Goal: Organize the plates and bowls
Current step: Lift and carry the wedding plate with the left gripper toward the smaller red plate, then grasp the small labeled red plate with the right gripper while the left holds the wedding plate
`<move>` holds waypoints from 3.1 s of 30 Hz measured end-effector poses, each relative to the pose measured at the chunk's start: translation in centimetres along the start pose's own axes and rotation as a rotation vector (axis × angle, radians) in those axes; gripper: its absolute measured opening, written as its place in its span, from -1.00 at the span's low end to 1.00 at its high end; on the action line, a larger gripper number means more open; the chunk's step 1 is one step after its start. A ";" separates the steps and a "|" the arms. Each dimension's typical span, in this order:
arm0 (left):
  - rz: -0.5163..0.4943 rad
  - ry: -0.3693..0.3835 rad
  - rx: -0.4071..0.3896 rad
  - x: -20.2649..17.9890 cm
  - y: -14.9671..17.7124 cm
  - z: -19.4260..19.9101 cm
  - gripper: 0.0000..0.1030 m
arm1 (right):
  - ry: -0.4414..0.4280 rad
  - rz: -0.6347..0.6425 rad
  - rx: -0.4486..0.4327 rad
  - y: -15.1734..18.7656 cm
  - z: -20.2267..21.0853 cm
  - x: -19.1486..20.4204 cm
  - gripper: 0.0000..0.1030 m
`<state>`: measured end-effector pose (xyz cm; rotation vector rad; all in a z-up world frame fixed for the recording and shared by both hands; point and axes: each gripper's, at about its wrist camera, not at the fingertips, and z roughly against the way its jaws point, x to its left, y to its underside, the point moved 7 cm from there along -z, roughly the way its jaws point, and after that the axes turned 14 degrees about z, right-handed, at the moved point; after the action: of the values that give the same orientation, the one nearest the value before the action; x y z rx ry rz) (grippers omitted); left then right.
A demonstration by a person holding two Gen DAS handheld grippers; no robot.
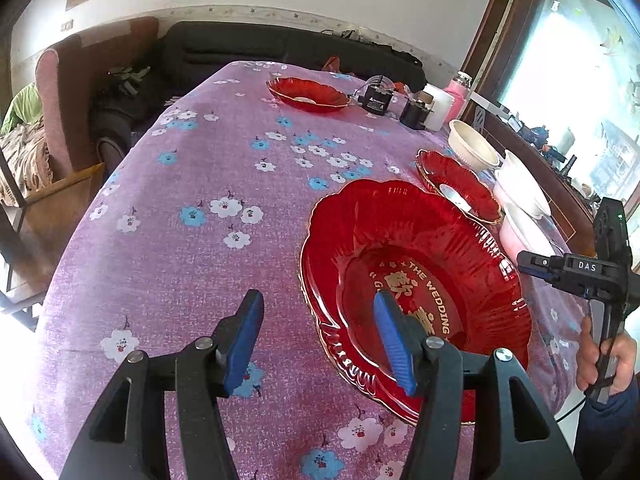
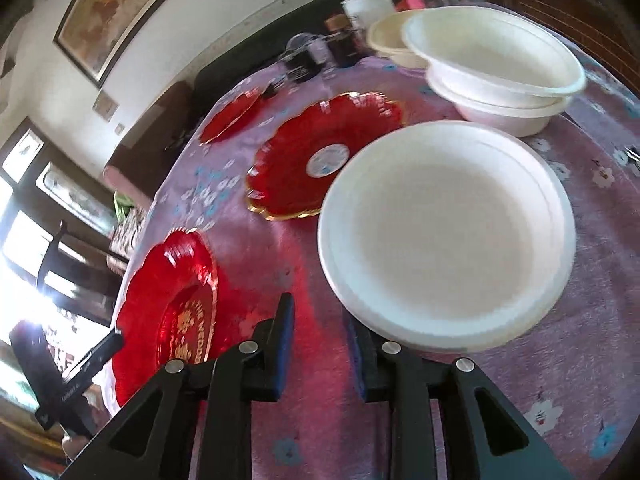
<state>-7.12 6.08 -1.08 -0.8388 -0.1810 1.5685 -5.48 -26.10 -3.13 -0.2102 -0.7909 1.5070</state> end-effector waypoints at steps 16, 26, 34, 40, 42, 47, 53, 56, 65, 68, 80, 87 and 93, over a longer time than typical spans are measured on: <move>-0.078 0.057 0.007 -3.8 -2.1 1.4 0.22 | -0.014 0.019 0.011 -0.5 0.1 1.1 -0.32; -0.095 0.070 0.034 -5.1 -2.7 0.8 0.22 | 0.031 0.038 0.034 -2.3 -2.1 2.0 -0.28; -0.091 0.075 0.031 -5.2 -3.1 1.1 0.22 | 0.206 0.060 0.065 -3.2 -3.1 1.2 -0.10; -0.079 0.080 0.040 -4.7 -3.1 0.9 0.23 | 0.277 -0.051 0.078 -3.6 -4.0 -1.7 0.43; -0.076 0.081 0.043 -4.5 -3.1 0.8 0.23 | 0.286 -0.065 0.069 -3.9 -4.2 -2.0 0.46; -0.069 0.087 0.041 -4.1 -3.2 1.0 0.23 | 0.260 -0.135 0.015 -5.3 -4.7 -2.3 0.48; -0.057 0.080 0.040 -3.0 -3.5 1.0 0.23 | 0.316 -0.130 -0.001 -7.0 -5.9 -2.9 0.08; -0.047 0.071 0.042 -2.4 -3.7 0.9 0.23 | 0.302 -0.110 0.013 -7.4 -6.5 -2.7 -0.36; -0.043 0.063 0.050 -2.2 -4.0 0.6 0.23 | 0.138 -0.020 0.074 -6.8 -8.5 1.9 -0.38; -0.058 0.050 0.055 -2.4 -4.2 0.4 0.23 | 0.040 0.026 0.109 -6.2 -9.0 4.2 -0.35; -0.067 0.030 0.105 -3.9 -7.0 -2.3 0.23 | 0.072 -0.005 0.043 -7.7 -6.8 1.7 -0.24; -0.016 0.010 0.157 -4.8 -11.8 -6.9 0.23 | 0.107 0.015 -0.027 -11.0 -7.3 0.2 -0.24; -0.008 0.046 0.209 -5.5 -14.3 -11.4 0.23 | -0.019 0.044 -0.028 -10.8 -8.6 -0.9 -0.24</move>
<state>10.87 -0.02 0.99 -0.7080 0.0133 1.5289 8.36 -25.10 -3.46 -0.2353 -0.8277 1.5420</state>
